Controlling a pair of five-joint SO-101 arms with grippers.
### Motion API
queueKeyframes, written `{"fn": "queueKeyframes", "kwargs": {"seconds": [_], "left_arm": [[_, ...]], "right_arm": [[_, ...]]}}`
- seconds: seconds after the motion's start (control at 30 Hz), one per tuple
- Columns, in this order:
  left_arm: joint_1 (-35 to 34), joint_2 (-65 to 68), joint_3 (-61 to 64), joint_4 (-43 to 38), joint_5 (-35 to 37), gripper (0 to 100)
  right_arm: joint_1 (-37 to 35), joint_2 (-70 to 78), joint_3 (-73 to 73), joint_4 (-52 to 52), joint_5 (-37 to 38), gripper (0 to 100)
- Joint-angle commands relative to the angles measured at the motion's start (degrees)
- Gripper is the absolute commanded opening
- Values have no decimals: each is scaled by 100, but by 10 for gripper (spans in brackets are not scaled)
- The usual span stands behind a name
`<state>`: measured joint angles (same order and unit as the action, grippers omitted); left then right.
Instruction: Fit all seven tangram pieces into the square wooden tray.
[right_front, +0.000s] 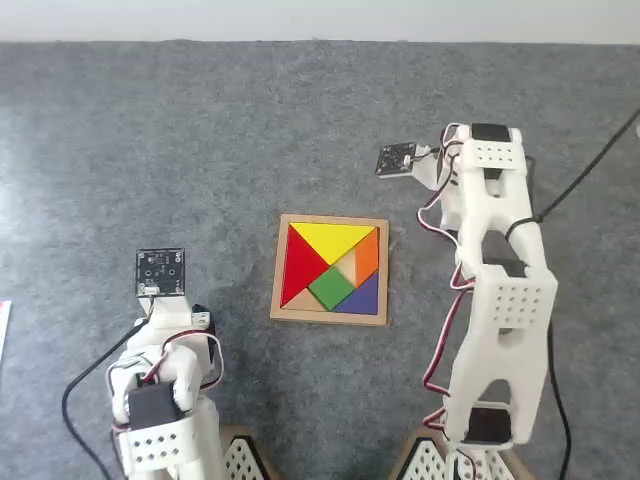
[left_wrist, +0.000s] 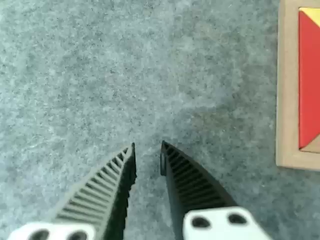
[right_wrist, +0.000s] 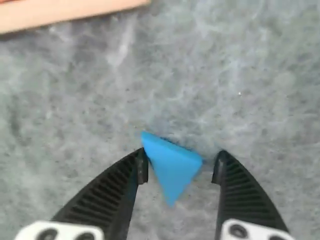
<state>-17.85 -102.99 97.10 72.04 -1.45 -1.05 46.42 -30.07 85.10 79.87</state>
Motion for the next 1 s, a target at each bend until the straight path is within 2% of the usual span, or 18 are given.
{"fn": "queueKeyframes", "kwargs": {"seconds": [0.0,0.17,0.43,0.6,0.77,0.97], "left_arm": [[9,-105,-66,18,-9,82],[9,-105,-66,18,-9,82],[9,-105,-66,18,-9,82],[9,-105,-66,18,-9,82],[9,-105,-66,18,-9,82],[9,-105,-66,18,-9,82]], "right_arm": [[92,163,-193,13,70,227],[84,154,-492,541,70,125],[40,145,-1459,1692,62,123],[13,-31,-1662,1771,-299,122],[-303,-664,-1134,1780,-589,122],[-1182,-1921,193,1763,-791,122]]}}
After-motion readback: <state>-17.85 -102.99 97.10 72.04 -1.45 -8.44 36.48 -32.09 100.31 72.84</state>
